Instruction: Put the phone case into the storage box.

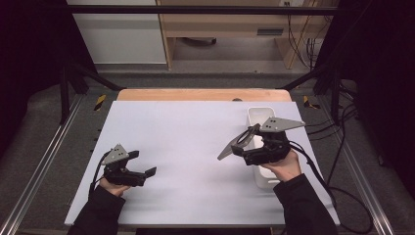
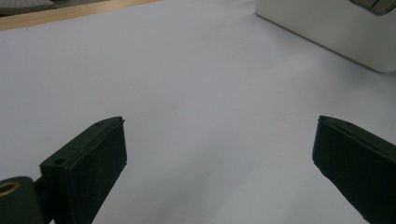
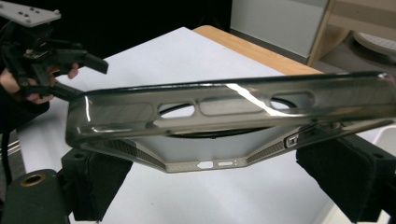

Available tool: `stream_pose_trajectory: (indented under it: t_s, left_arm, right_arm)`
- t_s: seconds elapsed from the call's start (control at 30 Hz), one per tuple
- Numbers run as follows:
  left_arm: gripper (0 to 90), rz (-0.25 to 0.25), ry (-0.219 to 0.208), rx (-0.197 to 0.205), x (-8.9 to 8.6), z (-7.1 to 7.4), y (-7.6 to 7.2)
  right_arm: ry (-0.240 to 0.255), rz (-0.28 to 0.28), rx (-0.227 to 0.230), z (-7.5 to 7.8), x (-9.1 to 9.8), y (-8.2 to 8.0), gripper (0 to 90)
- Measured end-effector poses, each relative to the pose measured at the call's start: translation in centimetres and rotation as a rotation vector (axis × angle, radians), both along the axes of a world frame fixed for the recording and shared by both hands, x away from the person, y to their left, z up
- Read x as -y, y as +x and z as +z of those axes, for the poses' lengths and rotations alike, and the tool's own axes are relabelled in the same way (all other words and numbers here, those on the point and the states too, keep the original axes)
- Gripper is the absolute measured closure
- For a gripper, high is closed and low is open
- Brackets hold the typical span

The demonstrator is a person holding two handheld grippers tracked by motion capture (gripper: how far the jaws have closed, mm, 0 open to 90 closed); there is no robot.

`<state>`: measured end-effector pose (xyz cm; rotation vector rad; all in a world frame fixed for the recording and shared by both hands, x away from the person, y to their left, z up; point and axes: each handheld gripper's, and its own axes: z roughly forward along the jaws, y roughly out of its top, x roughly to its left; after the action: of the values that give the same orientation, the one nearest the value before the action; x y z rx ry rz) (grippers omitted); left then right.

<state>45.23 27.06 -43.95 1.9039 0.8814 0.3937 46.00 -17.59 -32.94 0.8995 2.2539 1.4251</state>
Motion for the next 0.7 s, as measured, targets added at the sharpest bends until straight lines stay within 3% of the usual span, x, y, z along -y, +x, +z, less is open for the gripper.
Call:
stream_pose_trajectory:
  t_s: [0.7]
  left_arm:
    - [2.5,0.004,0.016,-0.017,-0.5,-0.6,0.1]
  right_arm:
    - [0.013,-0.177,0.04,3.9,2.1,0.8,12.0]
